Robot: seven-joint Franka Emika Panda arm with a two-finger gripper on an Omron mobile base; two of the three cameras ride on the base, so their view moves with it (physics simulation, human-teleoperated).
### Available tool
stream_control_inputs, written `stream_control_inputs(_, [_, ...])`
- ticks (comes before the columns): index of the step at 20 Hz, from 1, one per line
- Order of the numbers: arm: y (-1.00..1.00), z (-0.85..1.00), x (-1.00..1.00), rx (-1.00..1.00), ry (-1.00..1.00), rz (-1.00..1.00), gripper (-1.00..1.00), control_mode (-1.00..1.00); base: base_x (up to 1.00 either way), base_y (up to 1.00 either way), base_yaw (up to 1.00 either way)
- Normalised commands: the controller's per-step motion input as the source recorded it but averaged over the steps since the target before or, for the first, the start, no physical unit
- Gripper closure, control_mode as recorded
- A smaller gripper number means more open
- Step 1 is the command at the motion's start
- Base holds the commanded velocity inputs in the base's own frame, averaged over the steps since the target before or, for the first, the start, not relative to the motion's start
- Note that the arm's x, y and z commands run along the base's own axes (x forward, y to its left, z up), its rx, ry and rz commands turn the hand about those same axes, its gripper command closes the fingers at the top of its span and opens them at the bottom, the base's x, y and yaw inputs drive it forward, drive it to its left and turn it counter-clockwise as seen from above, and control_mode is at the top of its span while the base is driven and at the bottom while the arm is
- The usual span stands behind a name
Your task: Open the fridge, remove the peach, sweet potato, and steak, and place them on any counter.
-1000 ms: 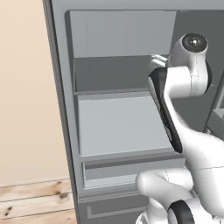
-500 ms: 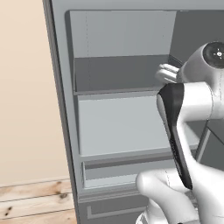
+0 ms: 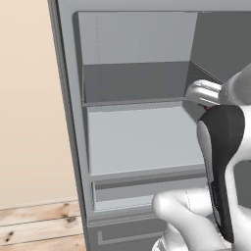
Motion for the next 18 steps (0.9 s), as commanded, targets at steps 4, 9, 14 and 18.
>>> stream_control_inputs(4, [0.0, 0.0, -0.41, 0.0, 0.07, 0.05, 1.0, -1.0, 0.0, 0.0, 0.0])
stream_control_inputs(9, [0.0, -0.02, -0.2, 0.0, 0.1, 0.04, 1.0, -1.0, 0.0, 0.0, 0.0])
stream_control_inputs(14, [0.0, 0.0, 0.0, 0.0, 0.0, 0.0, 1.0, 1.0, -0.82, 0.1, 0.03])
stream_control_inputs(18, [0.0, 0.0, 0.0, 0.0, 0.0, 0.0, 1.0, 1.0, -1.0, 0.17, 0.04])
